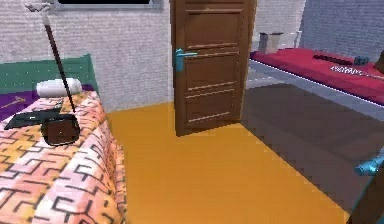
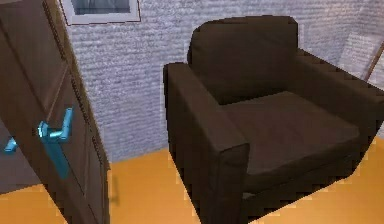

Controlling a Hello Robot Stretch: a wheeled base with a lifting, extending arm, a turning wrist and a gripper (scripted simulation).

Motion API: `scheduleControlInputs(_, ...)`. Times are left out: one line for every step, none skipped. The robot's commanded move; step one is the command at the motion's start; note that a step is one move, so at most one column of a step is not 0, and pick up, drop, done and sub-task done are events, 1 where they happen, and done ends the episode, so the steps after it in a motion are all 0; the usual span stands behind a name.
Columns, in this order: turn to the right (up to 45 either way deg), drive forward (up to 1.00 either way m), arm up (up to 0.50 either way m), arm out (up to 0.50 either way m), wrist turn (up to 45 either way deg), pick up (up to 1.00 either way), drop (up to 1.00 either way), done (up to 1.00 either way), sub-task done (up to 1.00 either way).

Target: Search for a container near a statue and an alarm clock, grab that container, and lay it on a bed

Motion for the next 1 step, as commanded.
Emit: scheduleControlInputs(0.0, 0.35, 0.0, 0.0, 0.0, 0.0, 0.0, 0.0, 0.0)
